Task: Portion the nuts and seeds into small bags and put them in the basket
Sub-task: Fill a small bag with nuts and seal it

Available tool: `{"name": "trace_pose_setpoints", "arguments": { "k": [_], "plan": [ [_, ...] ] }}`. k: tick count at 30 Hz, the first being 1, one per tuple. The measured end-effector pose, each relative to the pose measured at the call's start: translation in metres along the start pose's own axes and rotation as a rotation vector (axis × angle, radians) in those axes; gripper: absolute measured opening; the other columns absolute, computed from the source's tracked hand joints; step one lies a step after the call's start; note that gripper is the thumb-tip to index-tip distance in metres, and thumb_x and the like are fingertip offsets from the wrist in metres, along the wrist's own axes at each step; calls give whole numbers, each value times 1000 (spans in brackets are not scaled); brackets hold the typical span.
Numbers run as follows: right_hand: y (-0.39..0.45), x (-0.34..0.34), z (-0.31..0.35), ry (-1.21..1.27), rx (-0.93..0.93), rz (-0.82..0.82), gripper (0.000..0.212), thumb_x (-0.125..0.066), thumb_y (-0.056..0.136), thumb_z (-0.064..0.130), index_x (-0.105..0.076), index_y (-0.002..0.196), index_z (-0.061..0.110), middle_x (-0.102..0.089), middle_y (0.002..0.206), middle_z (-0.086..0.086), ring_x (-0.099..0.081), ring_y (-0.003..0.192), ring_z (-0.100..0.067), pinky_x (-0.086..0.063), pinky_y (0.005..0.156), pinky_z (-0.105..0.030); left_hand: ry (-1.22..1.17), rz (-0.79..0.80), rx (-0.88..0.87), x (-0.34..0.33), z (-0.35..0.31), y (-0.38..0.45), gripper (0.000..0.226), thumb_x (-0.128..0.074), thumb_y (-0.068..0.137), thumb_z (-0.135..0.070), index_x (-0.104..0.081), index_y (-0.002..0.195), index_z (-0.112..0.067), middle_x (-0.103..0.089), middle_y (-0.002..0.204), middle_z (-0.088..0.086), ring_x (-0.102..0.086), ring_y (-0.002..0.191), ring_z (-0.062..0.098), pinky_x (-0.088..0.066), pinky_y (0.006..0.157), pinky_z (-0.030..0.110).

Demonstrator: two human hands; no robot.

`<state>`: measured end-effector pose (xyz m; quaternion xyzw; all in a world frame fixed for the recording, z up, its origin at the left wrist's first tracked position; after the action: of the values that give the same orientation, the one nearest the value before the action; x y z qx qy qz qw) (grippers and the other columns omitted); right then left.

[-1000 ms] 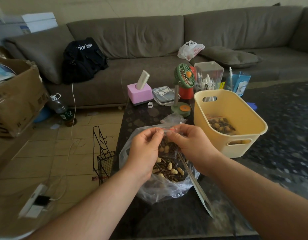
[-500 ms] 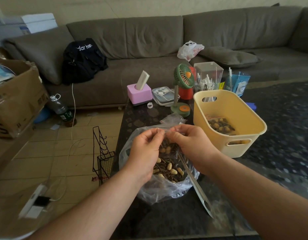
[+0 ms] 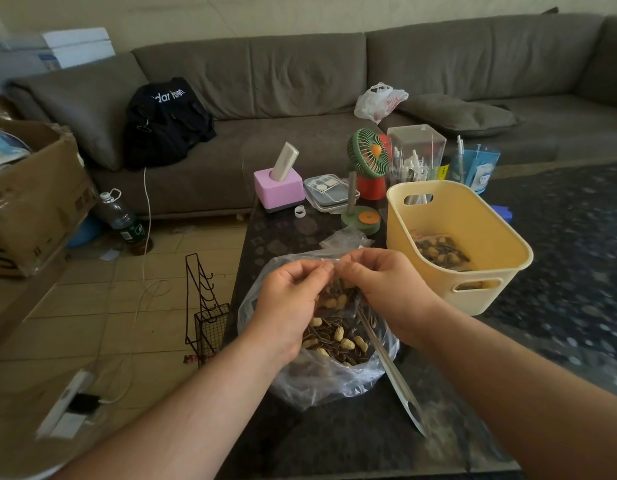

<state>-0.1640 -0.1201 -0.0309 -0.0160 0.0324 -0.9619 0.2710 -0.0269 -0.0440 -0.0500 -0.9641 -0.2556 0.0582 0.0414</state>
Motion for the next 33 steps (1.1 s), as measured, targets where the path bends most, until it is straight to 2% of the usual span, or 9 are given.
{"name": "trace_pose_setpoints", "arguments": {
  "k": [4,9,11,13,16,19,23,27,33],
  "plan": [
    [0,1,1,-2,-8,16,16,-70,100,18,-75,99,3,-79,91,-17,-78,85,-29,-64,76,-37,-29,23,10,1,1,0,9,-74,99,-21,-82,98,-16,-82,104,6,-77,104,22,-62,98,54],
    [-2,-1,3,-29,-11,9,15,-67,101,15,-73,94,4,-77,83,-12,-76,77,-25,-64,69,-33,41,15,-45,1,1,1,11,-75,99,-23,-82,91,-21,-81,99,4,-77,103,23,-63,94,48],
    [-1,-1,3,-13,-19,-2,13,-72,98,16,-74,93,4,-78,85,-14,-77,82,-30,-66,74,-38,47,5,-54,1,-1,2,15,-75,98,-23,-82,85,-23,-81,94,5,-77,101,25,-64,92,46],
    [0,1,2,4,-38,-18,15,-77,94,19,-75,92,4,-78,89,-17,-78,88,-33,-66,80,-43,21,0,-43,3,-3,4,21,-76,96,-22,-79,76,-22,-79,89,5,-76,96,26,-63,91,49],
    [3,4,0,37,-75,-29,17,-77,94,21,-73,86,7,-76,87,-15,-74,84,-29,-63,80,-39,-23,-40,-21,8,-7,7,20,-75,81,-30,-70,66,-18,-73,85,15,-72,96,38,-59,90,54],
    [6,8,-1,4,-79,-52,18,-76,95,20,-73,80,11,-72,83,-12,-66,81,-24,-59,81,-39,-21,-41,-28,12,-7,9,21,-75,87,-29,-72,69,-18,-75,93,21,-72,105,44,-57,96,57],
    [9,10,-1,2,-84,-72,15,-78,92,15,-73,80,8,-75,86,-19,-67,82,-30,-60,88,-50,-56,-27,-4,13,-6,9,24,-68,100,-17,-78,79,-17,-74,84,7,-73,92,29,-58,79,43],
    [10,10,0,4,-100,-52,14,-78,93,13,-72,82,5,-73,85,-17,-66,83,-30,-59,85,-44,-35,-34,-11,14,-8,9,31,-65,101,-18,-79,74,-24,-74,80,4,-71,94,28,-57,89,51],
    [6,5,0,61,-141,45,10,-72,97,14,-70,88,9,-72,78,-7,-65,78,-22,-53,78,-39,74,-58,-94,9,2,10,33,-61,104,-25,-68,71,-26,-64,77,-2,-63,87,21,-54,81,39]
  ]
}}
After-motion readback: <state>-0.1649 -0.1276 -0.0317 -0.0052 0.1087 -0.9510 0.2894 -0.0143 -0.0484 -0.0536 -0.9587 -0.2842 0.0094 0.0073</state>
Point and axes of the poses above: each hand's wrist, its own y-axis towards the middle knuckle, its own x-axis out of the back of the hand, z = x × y, the point moved 2 cm from there along y, towards the middle knuckle
